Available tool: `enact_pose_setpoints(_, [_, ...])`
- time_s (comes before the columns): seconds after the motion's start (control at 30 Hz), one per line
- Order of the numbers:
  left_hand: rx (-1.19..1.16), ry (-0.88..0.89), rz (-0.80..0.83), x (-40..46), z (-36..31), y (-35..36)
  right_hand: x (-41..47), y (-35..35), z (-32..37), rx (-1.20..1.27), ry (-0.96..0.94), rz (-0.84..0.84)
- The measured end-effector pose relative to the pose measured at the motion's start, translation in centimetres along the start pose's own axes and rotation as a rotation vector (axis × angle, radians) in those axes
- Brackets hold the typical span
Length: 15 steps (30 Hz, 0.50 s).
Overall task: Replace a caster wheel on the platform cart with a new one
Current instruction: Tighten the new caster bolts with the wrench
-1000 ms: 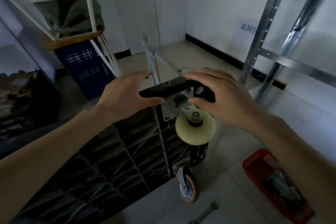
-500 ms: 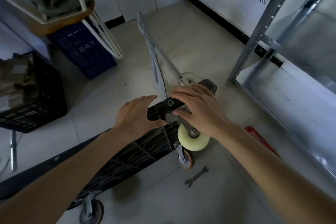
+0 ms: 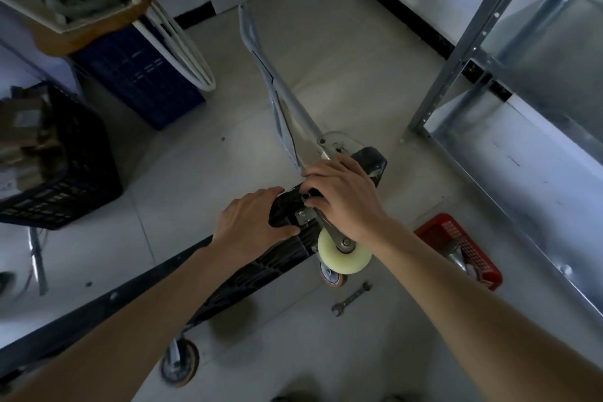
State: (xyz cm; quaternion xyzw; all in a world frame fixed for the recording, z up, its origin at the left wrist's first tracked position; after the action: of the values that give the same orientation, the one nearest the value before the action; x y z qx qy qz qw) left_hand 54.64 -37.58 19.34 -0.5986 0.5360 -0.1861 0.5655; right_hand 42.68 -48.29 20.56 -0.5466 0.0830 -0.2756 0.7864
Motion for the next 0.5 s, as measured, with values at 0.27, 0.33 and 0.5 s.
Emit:
enact_pose_setpoints(0.27, [-0.022,0.025,0.054,1.6,0.0,-1.4,-0.7,-1.6,0.6,0.025,0.077,0.015])
enact_pose_setpoints(0.33, [-0.101,0.028,0.097,2.3,0.4,-1.1,-1.0,-1.8,0.7,0.057,0.123,-0.019])
enact_pose_setpoints(0.5, [-0.255,0.077,0.192,3.6,1.1,1.1,-1.8,-2.1,1.3,0.051,0.245,-0.104])
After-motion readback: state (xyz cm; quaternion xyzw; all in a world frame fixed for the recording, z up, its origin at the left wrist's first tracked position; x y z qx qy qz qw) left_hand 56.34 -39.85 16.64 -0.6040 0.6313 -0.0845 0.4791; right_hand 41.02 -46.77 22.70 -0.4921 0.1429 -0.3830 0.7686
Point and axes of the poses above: each hand's wrist, its own x-axis towards the middle knuckle, its own y-axis out of the palm, z = x × y, the point moved 7 cm from there along x, towards the middle knuckle, and after that the axes turned 1 degree about y, right-handed, at the moved point
